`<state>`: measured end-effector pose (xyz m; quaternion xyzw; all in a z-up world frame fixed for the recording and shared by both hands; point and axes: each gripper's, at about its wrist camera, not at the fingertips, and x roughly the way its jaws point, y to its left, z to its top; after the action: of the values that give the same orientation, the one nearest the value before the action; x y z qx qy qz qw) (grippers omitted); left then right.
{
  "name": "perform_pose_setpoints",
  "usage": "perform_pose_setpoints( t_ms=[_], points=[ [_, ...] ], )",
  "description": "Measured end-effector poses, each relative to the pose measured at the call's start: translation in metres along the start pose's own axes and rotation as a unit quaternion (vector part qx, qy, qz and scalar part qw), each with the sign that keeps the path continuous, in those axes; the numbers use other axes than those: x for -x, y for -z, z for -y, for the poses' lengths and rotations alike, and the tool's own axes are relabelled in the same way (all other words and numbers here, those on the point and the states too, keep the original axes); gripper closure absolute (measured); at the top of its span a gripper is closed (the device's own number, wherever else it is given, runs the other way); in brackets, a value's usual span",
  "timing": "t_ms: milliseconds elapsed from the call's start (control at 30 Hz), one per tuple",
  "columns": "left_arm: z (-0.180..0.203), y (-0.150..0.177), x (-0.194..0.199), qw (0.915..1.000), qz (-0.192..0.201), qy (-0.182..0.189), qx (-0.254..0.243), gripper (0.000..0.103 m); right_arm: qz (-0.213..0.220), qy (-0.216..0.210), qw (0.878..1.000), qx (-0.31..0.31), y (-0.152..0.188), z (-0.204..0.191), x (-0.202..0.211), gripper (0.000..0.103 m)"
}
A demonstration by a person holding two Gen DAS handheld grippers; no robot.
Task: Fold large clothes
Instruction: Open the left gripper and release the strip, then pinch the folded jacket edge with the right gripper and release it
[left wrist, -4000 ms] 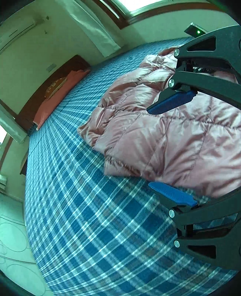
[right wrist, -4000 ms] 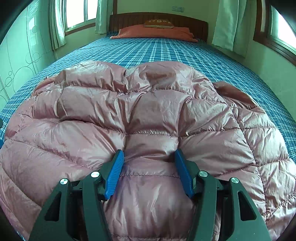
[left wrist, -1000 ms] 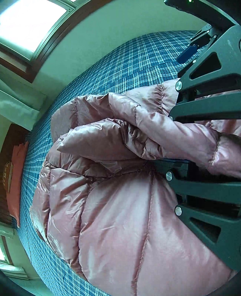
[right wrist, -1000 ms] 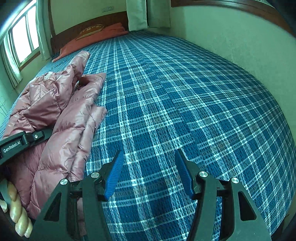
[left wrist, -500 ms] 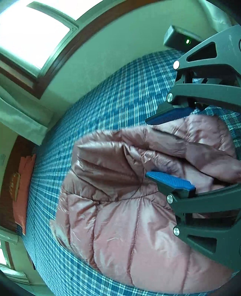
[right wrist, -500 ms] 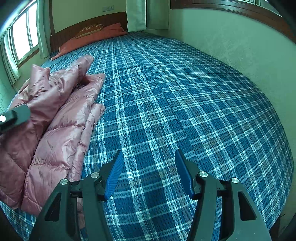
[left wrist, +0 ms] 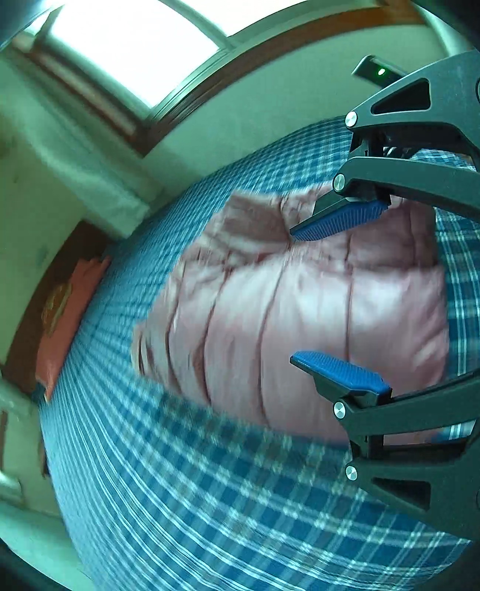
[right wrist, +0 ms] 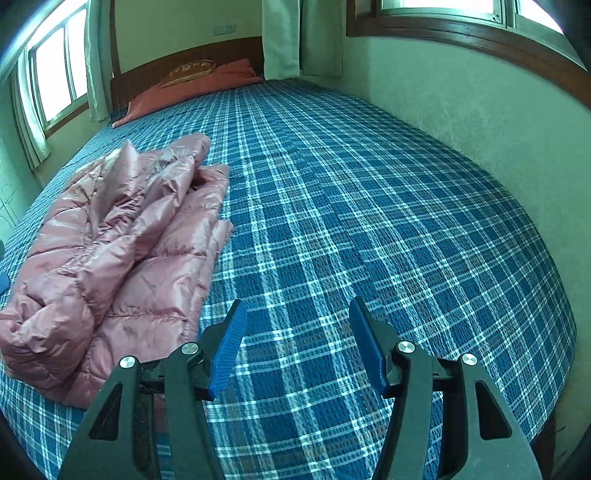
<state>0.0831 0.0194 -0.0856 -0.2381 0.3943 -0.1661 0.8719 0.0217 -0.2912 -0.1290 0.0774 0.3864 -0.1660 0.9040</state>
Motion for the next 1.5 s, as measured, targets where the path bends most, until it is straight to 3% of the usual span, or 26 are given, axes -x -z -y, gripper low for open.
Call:
perform_pose_setpoints(
  t_ms=[167, 333, 433, 633, 800, 833, 867, 933, 1000, 1100, 1133, 1200, 1233, 1267, 1500],
  points=[
    [-0.061, -0.004, -0.002, 0.9967, 0.003, -0.008, 0.081, 0.037, 0.007, -0.037, 0.999, -0.017, -0.013, -0.016, 0.01, 0.046],
    [-0.094, 0.007, -0.005, 0.9869, -0.013, 0.035, 0.157, 0.036, 0.005, -0.105, 0.993, -0.057, -0.022, -0.034, 0.021, 0.045],
    [-0.1, 0.013, 0.0, 0.9836, -0.004, 0.05, 0.173, 0.033, 0.003, -0.152, 0.985, -0.088, -0.02, -0.043, 0.026, 0.033],
    [-0.106, 0.032, 0.006, 0.9754, 0.008, 0.077, 0.206, 0.028, -0.034, -0.22, 0.968, -0.116, -0.008, -0.067, 0.015, 0.032],
    [-0.099, 0.034, -0.002, 0.9759, -0.006, 0.085, 0.201, 0.028, -0.057, -0.233, 0.964, -0.114, 0.002, -0.083, 0.002, 0.032],
    [-0.098, 0.033, -0.003, 0.977, -0.006, 0.083, 0.196, 0.028, -0.063, -0.237, 0.963, -0.111, 0.002, -0.083, 0.0, 0.034],
    [-0.096, 0.033, -0.002, 0.9777, -0.005, 0.083, 0.193, 0.028, -0.065, -0.241, 0.962, -0.107, 0.002, -0.081, 0.0, 0.052],
    [-0.096, 0.033, -0.001, 0.9779, -0.006, 0.084, 0.191, 0.028, -0.073, -0.242, 0.962, -0.103, 0.002, -0.077, -0.002, 0.072],
    [-0.096, 0.033, -0.001, 0.9787, -0.007, 0.086, 0.186, 0.028, -0.084, -0.244, 0.959, -0.119, 0.004, -0.068, -0.007, 0.075],
    [-0.096, 0.033, 0.0, 0.9814, -0.002, 0.083, 0.173, 0.028, -0.097, -0.281, 0.943, -0.152, 0.005, -0.057, -0.01, 0.075],
    [-0.096, 0.033, 0.0, 0.9817, -0.002, 0.083, 0.172, 0.028, -0.095, -0.289, 0.939, -0.162, 0.004, -0.055, -0.009, 0.074],
    [-0.096, 0.033, -0.001, 0.9812, -0.001, 0.084, 0.174, 0.028, -0.091, -0.297, 0.933, -0.18, 0.002, -0.052, -0.007, 0.061],
    [-0.096, 0.032, -0.001, 0.9812, -0.001, 0.084, 0.174, 0.028, -0.084, -0.299, 0.932, -0.185, 0.001, -0.052, -0.004, 0.046],
    [-0.096, 0.032, -0.002, 0.9815, -0.001, 0.084, 0.172, 0.028, -0.076, -0.301, 0.932, -0.185, -0.001, -0.053, -0.002, 0.037],
    [-0.096, 0.032, -0.006, 0.9819, -0.004, 0.083, 0.17, 0.027, -0.085, -0.303, 0.935, -0.166, -0.002, -0.068, -0.005, 0.037]
  ],
)
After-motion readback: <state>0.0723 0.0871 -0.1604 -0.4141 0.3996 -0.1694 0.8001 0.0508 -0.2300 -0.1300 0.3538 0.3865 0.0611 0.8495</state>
